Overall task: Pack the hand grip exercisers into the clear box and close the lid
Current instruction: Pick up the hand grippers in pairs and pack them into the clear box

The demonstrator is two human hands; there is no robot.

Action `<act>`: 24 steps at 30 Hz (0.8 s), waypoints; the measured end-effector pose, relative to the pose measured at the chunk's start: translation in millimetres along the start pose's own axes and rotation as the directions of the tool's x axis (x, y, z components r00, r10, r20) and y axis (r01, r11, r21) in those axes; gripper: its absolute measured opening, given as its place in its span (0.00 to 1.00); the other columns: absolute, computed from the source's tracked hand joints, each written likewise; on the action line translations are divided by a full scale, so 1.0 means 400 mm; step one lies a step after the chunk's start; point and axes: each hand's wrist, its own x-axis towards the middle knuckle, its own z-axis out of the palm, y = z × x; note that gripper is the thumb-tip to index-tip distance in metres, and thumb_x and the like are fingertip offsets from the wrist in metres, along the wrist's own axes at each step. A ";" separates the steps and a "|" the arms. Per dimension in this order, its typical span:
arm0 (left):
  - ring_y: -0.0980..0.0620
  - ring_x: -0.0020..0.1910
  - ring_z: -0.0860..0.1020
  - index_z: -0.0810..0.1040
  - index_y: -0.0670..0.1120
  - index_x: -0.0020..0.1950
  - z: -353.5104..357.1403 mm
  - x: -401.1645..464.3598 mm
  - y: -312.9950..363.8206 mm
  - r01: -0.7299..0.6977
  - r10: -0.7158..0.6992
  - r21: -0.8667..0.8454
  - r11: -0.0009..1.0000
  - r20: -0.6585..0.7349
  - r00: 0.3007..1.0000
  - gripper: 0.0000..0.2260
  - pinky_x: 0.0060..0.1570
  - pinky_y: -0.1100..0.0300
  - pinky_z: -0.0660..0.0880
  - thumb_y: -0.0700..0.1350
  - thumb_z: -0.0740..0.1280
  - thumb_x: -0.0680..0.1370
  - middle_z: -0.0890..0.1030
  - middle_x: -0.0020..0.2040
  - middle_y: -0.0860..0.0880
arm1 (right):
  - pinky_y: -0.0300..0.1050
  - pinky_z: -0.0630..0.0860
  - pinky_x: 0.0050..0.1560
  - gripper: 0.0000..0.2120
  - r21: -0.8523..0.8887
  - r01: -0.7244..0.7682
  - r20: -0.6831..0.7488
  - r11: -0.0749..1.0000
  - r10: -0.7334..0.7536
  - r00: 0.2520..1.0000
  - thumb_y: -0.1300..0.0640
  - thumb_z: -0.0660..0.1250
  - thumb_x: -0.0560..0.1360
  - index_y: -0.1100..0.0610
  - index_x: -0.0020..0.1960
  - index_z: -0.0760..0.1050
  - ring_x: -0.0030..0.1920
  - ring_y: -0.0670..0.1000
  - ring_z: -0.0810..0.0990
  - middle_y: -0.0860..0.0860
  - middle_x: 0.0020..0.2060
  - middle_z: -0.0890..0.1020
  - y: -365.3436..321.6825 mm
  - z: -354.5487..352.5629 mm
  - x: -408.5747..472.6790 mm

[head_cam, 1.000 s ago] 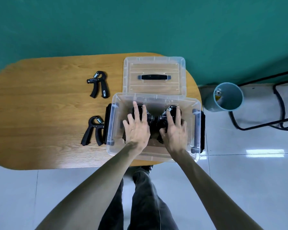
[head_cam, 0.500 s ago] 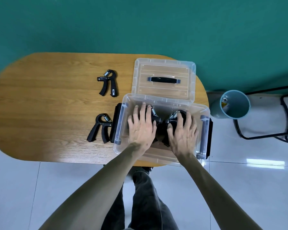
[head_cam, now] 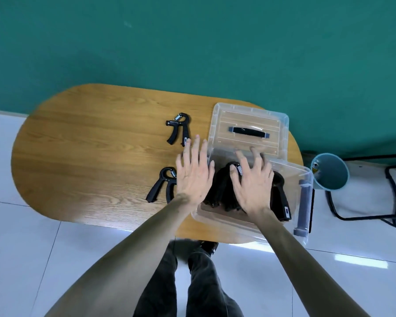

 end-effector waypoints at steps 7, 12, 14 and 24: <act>0.40 0.82 0.52 0.51 0.43 0.83 -0.016 -0.035 -0.178 0.042 -0.042 0.012 0.999 0.043 0.998 0.28 0.73 0.42 0.64 0.55 0.48 0.86 0.48 0.84 0.41 | 0.65 0.71 0.62 0.21 0.014 0.027 0.011 1.000 -0.027 1.000 0.45 0.54 0.84 0.45 0.76 0.64 0.71 0.65 0.64 0.56 0.78 0.61 -0.175 0.004 0.032; 0.41 0.82 0.47 0.44 0.44 0.84 0.009 -0.066 -0.284 0.078 -0.074 -0.020 0.997 0.153 0.985 0.30 0.75 0.43 0.59 0.56 0.44 0.85 0.39 0.83 0.41 | 0.65 0.69 0.64 0.22 0.037 0.041 -0.015 0.998 -0.040 0.999 0.43 0.49 0.85 0.45 0.77 0.62 0.72 0.65 0.63 0.57 0.78 0.61 -0.305 0.034 0.080; 0.41 0.82 0.46 0.41 0.44 0.83 0.032 -0.085 -0.331 0.086 -0.079 -0.030 0.996 0.185 0.980 0.30 0.75 0.43 0.59 0.56 0.44 0.85 0.36 0.83 0.41 | 0.65 0.70 0.63 0.22 0.049 0.051 -0.010 0.998 -0.050 0.999 0.43 0.49 0.85 0.45 0.77 0.61 0.72 0.65 0.63 0.57 0.78 0.61 -0.348 0.055 0.098; 0.39 0.81 0.53 0.39 0.45 0.83 0.184 -0.070 -0.377 0.131 -0.098 -0.077 0.988 0.332 0.938 0.32 0.73 0.44 0.62 0.59 0.46 0.85 0.39 0.83 0.41 | 0.66 0.72 0.63 0.23 -0.027 0.060 0.107 0.998 -0.056 0.993 0.43 0.52 0.84 0.47 0.77 0.61 0.70 0.66 0.67 0.57 0.78 0.60 -0.394 0.201 0.256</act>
